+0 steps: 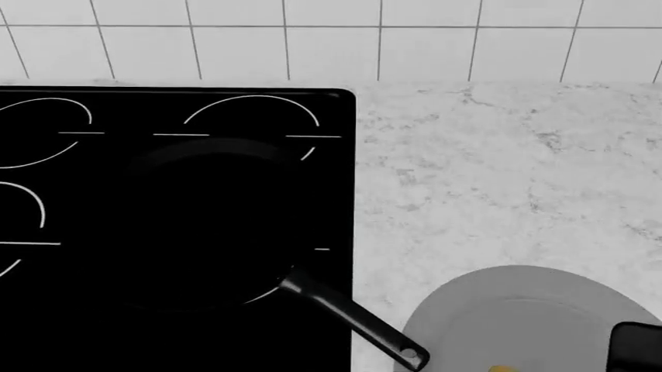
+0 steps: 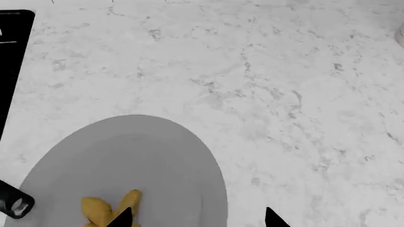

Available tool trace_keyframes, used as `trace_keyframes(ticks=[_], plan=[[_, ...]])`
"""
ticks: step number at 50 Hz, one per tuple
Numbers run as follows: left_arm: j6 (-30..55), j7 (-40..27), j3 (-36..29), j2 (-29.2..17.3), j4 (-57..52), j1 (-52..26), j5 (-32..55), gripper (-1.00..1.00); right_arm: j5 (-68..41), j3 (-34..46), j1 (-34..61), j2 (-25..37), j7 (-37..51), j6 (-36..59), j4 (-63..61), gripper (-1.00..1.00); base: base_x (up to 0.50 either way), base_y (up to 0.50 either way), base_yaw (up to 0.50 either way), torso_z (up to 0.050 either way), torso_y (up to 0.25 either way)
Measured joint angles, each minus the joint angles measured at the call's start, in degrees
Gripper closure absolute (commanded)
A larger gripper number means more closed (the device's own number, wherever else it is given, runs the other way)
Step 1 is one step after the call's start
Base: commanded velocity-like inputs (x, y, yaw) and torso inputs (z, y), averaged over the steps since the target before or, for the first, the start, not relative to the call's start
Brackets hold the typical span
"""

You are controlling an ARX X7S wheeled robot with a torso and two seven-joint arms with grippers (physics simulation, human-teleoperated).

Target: Pick the ginger from the plate and place it in the pan.

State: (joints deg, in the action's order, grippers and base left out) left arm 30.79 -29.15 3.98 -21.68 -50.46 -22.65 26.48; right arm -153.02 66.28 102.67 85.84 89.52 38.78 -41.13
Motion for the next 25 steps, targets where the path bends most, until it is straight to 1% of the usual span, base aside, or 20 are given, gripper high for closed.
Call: trace_keyframes(ticks=[5,10,17,25], plan=[[-0.11,-0.15,-0.31,-0.09,0.1,0.08,-0.1,-1.0,-2.37,9.67,9.84,-1.89,-0.21,-0.08,1.07,-1.0,0.0,0.0,0.0,0.0,0.0],[-0.22,-0.28,-0.54,-0.23,0.24,0.11,-0.18,-1.0,-3.62,15.73,15.48,-3.59,-0.89,-0.44,1.76,-1.0,0.0,0.0,0.0,0.0,0.0],[-0.3,-0.46,-0.81,-0.4,0.29,0.12,-0.2,-1.0,-4.22,20.67,19.2,-6.21,-2.22,-0.89,2.65,-1.0,0.0,0.0,0.0,0.0,0.0],[-0.63,-0.56,-0.83,-0.65,0.3,0.29,-0.14,-1.0,-3.37,23.76,19.87,-9.06,-4.68,-1.42,3.99,-1.0,0.0,0.0,0.0,0.0,0.0]])
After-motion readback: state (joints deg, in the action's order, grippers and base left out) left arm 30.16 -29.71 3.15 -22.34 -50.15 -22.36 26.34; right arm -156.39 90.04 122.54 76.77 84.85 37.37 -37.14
